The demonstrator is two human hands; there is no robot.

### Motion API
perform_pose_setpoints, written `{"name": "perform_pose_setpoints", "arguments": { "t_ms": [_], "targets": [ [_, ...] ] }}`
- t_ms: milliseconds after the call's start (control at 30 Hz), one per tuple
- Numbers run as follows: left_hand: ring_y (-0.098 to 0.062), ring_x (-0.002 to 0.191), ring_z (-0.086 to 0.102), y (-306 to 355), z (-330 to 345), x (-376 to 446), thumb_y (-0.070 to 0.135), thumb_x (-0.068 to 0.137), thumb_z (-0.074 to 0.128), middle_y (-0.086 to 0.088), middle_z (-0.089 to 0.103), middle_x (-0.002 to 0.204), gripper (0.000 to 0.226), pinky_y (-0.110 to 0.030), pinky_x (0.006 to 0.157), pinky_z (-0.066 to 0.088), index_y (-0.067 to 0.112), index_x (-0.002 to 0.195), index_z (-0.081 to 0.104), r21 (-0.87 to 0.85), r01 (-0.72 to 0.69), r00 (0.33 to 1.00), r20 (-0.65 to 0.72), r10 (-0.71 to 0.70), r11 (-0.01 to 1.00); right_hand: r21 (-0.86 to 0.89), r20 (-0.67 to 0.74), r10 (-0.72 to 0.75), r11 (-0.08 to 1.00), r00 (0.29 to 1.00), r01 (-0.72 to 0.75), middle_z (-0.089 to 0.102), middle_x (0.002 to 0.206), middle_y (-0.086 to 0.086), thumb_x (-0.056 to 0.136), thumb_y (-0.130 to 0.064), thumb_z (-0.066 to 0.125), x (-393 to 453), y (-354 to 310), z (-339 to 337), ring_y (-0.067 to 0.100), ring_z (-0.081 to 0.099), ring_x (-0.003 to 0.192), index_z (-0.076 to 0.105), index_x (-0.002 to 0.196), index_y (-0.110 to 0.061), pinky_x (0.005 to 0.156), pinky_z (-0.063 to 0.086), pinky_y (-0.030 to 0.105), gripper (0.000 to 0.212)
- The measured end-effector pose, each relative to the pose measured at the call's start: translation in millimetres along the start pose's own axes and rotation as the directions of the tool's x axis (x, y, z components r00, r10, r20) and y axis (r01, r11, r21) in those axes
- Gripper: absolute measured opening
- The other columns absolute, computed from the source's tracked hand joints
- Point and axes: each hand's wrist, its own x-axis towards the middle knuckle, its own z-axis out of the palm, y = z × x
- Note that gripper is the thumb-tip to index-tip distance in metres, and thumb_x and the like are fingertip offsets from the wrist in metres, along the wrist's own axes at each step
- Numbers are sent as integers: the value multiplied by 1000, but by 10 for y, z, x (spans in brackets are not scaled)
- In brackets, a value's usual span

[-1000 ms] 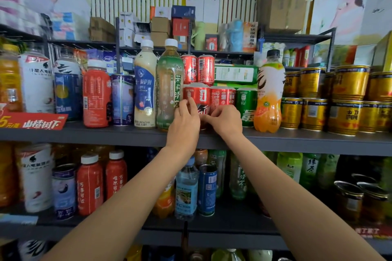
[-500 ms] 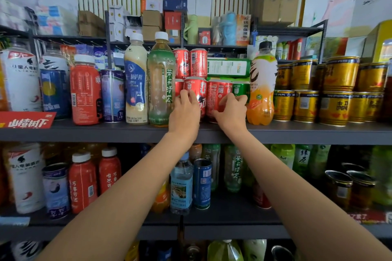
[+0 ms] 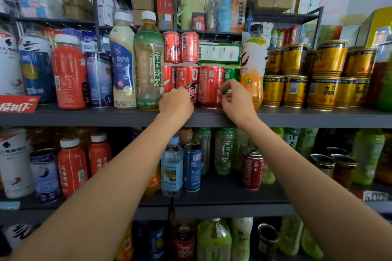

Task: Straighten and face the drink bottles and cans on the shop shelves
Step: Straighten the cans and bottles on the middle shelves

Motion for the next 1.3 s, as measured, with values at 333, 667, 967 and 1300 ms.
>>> {"name": "perform_pose_setpoints", "arguments": {
  "t_ms": [333,667,967,1300],
  "targets": [
    [-25,95,53,530,1018,-974,10,79,42,-10,56,104,31,-37,77,51,4,104,59,-84,-759,649,-170,741,646,-123,-168,191,969,967,-213,56,100,19,84,-2,53,-1299,1079,92,38,52,95,58,100,0,78,42,41,16],
    [-27,130,36,356,1451,-943,11,89,52,-8,31,138,57,-40,100,42,13,140,28,-192,-402,838,318,444,895,-91,28,512,857,859,-508,37,129,24,78,-23,74,-1164,1425,561,42,44,117,30,135,-8,98,40,45,73],
    [-10,120,44,199,1187,-909,13,76,75,3,46,127,73,-13,96,38,12,137,34,-550,-15,676,610,413,835,94,-52,153,985,987,-148,35,98,3,64,-29,79,-1443,945,327,14,44,79,40,97,-9,61,32,18,55],
    [-10,95,65,64,-670,-406,20,53,85,9,70,94,51,-25,81,52,25,98,61,-852,1,863,265,429,524,583,-186,-154,778,970,235,49,120,2,68,-46,73,-490,-565,-474,12,56,109,32,130,-18,94,49,28,79]
  ]
}}
